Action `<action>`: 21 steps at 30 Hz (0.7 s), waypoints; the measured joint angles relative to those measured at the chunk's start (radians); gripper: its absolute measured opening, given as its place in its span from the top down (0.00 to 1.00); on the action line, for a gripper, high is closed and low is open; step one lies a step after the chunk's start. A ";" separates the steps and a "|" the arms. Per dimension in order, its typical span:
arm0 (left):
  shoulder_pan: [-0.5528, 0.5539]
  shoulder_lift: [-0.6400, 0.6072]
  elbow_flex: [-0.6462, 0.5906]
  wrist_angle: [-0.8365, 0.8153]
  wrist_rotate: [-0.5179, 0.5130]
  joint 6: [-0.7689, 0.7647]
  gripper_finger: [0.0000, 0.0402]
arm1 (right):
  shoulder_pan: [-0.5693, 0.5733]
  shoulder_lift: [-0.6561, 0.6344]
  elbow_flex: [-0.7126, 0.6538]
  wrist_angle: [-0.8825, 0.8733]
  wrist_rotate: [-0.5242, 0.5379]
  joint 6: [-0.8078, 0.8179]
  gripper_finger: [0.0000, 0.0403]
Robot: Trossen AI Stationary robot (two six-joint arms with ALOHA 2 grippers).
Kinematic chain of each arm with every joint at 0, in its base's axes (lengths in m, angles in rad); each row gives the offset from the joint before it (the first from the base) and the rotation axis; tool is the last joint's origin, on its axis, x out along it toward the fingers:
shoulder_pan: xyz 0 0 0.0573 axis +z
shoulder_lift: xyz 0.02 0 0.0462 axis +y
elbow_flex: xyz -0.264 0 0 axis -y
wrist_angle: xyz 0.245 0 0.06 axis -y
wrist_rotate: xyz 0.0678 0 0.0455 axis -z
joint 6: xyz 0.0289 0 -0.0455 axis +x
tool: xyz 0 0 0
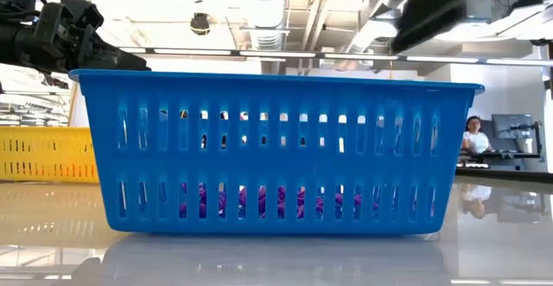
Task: Sort Halloween decoration
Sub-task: Put the purple spider toy into the blue basket
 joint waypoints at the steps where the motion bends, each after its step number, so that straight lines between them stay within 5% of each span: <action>1: 0.000 0.000 0.000 0.000 0.000 0.000 0.71 | 0.073 0.011 0.000 -0.010 0.064 0.050 0.53; 6: 0.000 0.000 0.000 0.000 0.000 0.000 0.71 | 0.356 0.140 0.000 -0.008 0.349 0.252 0.53; 10: 0.000 0.000 0.000 0.000 0.000 0.000 0.71 | 0.436 0.287 0.000 -0.008 0.517 0.420 0.53; 21: 0.000 0.000 0.000 0.000 0.000 0.000 0.71 | 0.404 0.436 -0.008 0.067 0.564 0.458 0.53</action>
